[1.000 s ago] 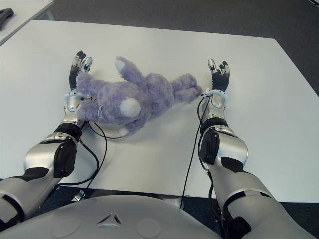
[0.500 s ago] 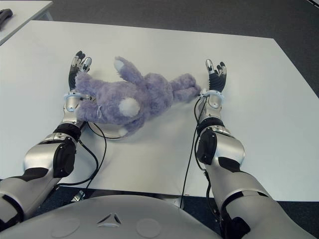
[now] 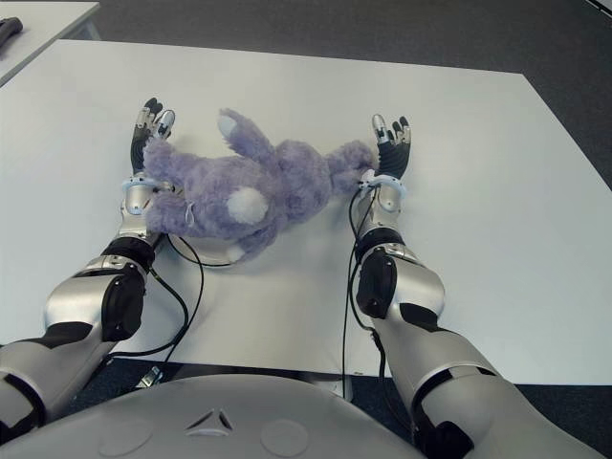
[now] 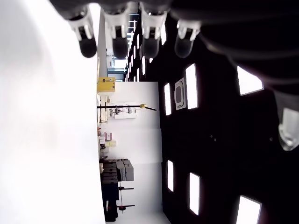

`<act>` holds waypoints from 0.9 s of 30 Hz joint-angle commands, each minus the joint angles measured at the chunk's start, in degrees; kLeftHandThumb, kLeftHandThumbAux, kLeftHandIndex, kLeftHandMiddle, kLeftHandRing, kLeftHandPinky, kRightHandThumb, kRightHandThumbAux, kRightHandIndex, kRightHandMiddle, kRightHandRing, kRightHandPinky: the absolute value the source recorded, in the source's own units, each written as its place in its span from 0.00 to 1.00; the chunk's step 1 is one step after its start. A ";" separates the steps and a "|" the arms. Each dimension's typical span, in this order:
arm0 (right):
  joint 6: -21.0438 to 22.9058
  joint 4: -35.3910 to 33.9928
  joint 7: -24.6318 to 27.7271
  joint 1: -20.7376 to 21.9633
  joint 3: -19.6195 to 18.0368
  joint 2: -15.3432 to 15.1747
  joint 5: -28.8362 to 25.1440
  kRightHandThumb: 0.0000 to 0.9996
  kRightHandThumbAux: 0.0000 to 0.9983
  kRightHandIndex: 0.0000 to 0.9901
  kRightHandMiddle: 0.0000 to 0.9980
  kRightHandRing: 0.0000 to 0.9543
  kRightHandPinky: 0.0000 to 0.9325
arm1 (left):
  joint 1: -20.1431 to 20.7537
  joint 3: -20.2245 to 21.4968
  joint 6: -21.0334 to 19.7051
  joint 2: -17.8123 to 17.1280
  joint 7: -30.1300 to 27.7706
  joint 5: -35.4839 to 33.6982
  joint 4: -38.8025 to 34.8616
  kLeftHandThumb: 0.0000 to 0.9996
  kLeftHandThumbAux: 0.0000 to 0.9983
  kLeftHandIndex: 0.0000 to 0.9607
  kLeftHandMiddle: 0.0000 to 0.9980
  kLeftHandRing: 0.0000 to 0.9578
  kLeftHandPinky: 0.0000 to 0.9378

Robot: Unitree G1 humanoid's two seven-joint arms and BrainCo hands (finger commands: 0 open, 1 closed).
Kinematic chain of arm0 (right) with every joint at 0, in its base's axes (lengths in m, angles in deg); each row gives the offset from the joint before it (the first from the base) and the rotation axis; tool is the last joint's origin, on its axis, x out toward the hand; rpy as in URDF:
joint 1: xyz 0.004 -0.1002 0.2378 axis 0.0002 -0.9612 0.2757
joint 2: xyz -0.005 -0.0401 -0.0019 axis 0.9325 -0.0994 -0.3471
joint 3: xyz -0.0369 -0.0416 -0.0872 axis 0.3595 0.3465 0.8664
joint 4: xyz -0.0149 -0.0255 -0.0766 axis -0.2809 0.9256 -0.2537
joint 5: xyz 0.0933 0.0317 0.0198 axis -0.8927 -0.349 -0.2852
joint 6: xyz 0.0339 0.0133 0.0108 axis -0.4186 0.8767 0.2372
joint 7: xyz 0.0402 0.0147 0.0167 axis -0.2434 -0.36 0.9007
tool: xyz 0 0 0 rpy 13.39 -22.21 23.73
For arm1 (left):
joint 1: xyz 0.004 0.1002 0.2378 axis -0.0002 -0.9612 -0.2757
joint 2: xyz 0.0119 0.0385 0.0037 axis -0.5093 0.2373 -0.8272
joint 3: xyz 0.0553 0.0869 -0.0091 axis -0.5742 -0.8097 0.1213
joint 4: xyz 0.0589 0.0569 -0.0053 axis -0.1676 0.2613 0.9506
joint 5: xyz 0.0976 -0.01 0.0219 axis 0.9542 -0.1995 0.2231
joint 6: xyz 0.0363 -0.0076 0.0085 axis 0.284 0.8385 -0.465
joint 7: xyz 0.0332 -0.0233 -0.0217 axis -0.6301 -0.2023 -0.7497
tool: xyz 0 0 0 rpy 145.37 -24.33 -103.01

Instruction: Put the doll into the plate.

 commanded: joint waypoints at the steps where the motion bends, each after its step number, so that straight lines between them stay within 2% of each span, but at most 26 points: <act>1: -0.98 3.01 3.37 -8.16 -0.45 5.40 -1.96 0.00 0.72 0.10 0.11 0.08 0.06 | -16.53 0.76 -0.35 2.26 -1.81 -0.68 7.77 0.00 0.44 0.00 0.01 0.00 0.00; 13: -4.61 2.77 7.80 -10.22 0.18 7.05 -1.24 0.00 0.76 0.12 0.12 0.10 0.08 | -16.65 0.51 -0.07 2.39 -1.21 -0.33 7.59 0.00 0.45 0.00 0.01 0.00 0.00; 27: -5.64 2.62 7.53 -11.26 1.11 7.27 -0.64 0.00 0.78 0.13 0.13 0.11 0.09 | -16.65 0.15 0.33 2.49 -0.70 0.06 7.47 0.00 0.45 0.00 0.01 0.00 0.00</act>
